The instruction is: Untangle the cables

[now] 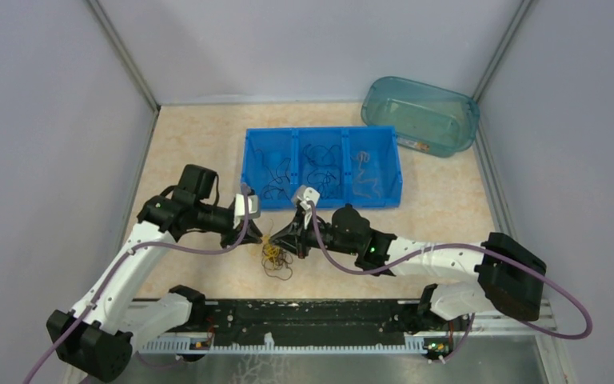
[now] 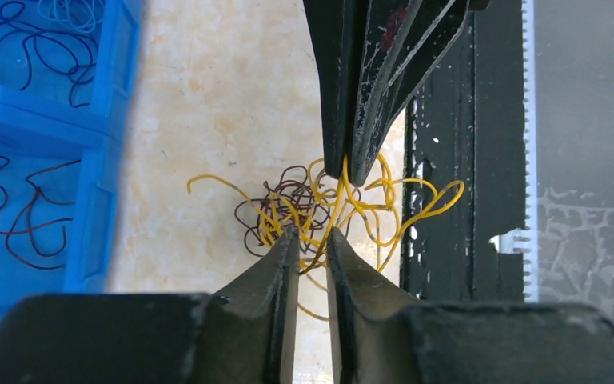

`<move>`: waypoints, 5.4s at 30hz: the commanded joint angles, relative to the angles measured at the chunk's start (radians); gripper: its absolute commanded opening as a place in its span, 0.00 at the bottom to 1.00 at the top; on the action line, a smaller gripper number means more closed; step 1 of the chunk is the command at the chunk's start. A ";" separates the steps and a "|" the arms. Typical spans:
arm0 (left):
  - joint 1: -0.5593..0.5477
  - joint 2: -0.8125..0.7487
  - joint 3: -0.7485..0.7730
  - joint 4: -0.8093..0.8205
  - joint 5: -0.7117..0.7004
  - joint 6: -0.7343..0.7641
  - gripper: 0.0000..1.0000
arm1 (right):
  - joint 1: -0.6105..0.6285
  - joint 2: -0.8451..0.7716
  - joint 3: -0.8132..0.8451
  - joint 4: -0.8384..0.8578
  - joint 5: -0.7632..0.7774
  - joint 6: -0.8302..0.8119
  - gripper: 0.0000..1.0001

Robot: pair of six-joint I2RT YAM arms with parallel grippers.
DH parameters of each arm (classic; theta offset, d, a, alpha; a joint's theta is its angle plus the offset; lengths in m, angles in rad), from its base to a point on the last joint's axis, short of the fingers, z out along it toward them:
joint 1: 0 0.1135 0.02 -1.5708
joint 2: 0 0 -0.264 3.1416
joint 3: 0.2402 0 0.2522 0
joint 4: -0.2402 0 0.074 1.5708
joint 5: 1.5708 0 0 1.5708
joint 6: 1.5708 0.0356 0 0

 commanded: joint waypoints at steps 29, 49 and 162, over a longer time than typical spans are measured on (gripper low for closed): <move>-0.091 -0.116 0.082 0.238 -0.098 -0.325 0.00 | -0.024 -0.062 0.032 0.208 0.037 0.004 0.71; -0.092 -0.064 0.352 0.199 0.082 -0.510 0.00 | -0.018 0.073 -0.107 0.470 0.212 0.023 0.43; -0.101 0.058 0.659 0.085 0.112 -0.650 0.00 | 0.099 0.133 0.142 0.356 0.559 -0.121 0.44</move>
